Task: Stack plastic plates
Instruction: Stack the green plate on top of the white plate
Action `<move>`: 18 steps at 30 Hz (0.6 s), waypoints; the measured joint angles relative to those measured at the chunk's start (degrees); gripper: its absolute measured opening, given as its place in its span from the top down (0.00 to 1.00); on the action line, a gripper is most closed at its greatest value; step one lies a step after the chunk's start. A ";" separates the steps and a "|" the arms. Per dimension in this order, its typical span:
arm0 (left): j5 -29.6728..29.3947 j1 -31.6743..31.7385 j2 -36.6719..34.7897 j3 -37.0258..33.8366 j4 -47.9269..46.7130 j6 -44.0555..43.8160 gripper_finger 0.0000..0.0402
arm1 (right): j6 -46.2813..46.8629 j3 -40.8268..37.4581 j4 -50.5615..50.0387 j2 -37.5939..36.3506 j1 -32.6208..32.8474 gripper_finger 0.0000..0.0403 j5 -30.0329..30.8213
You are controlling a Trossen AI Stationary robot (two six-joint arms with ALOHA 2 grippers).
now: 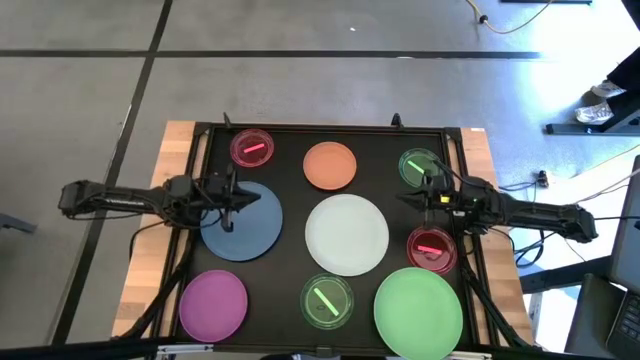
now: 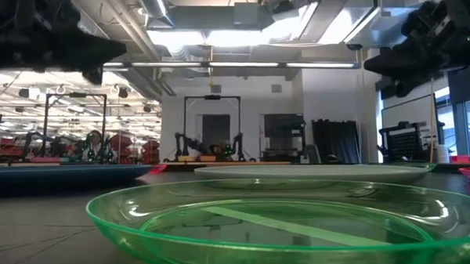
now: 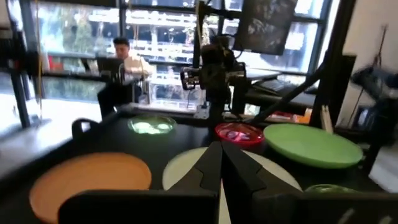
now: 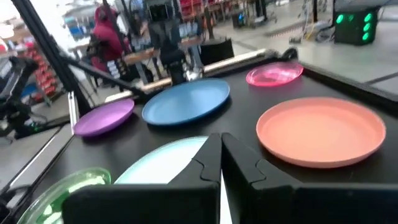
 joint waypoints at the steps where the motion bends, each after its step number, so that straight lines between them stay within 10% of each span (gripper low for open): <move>1: 0.01 -0.20 0.96 1.53 -0.10 1.50 0.99 | -0.25 0.78 -0.27 1.44 0.00 0.98 -0.30; 18: -2.52 -6.41 18.11 11.09 0.58 7.49 0.99 | -4.17 22.71 -9.28 29.04 15.07 0.98 9.02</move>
